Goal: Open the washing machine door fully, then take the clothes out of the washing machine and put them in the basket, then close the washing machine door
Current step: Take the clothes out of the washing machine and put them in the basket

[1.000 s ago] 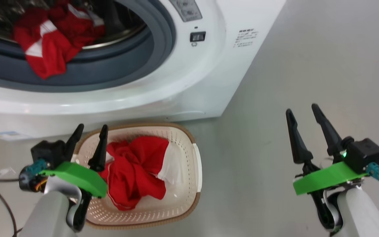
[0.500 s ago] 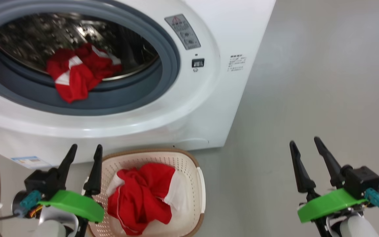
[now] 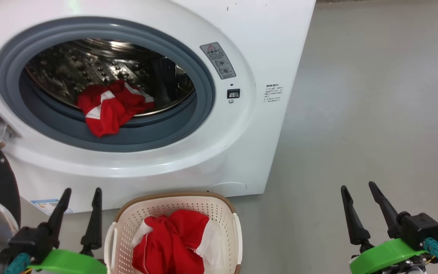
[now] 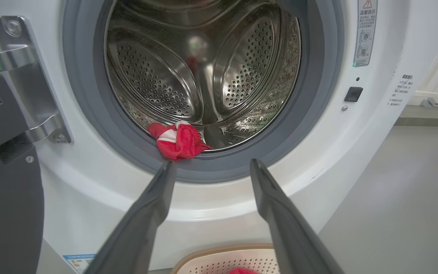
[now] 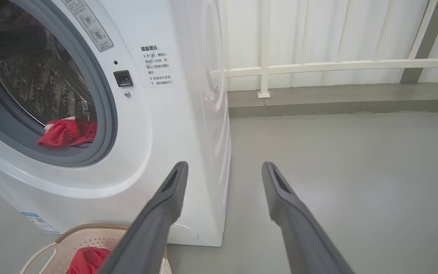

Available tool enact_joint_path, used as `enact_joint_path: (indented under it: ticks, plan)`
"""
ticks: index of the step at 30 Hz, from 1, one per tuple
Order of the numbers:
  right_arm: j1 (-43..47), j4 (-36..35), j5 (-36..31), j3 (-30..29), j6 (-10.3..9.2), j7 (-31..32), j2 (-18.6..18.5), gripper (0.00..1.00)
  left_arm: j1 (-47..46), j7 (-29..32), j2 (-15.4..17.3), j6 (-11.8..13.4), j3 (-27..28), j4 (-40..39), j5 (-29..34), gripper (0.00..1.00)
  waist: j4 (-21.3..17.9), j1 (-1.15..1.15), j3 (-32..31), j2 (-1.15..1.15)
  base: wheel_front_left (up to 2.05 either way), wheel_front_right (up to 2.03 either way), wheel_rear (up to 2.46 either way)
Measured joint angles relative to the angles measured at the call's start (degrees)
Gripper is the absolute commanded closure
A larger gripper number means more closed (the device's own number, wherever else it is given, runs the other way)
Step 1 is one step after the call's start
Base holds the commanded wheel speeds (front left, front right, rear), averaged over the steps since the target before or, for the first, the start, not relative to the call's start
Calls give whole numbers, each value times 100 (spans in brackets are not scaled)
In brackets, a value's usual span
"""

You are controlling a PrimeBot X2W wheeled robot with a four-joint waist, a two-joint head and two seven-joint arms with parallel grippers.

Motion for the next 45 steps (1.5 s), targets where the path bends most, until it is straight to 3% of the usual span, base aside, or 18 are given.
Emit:
enact_joint_path:
  ticks: [15, 30, 36, 45]
  plan:
    - [263, -73, -3, -94, 0, 0, 30, 0, 846, -1, -102, 1, 425, -594, 99, 0, 103, 0, -201, 0, 0, 0, 0]
    - [350, -88, -3, -154, 0, 0, 45, 0, 848, -1, -132, 0, 423, -591, 99, 0, 98, 0, -90, 0, 0, 0, 0]
    - [253, -88, -1, -101, 0, 0, 45, 0, 709, -1, -132, 0, 370, -366, 101, 0, 68, 0, 51, 0, 0, 0, 0]
    - [-18, -136, 15, -11, 0, 0, 45, 0, -255, -1, -26, 1, 32, 312, 480, 0, 42, 0, 414, 0, 0, 0, 0]
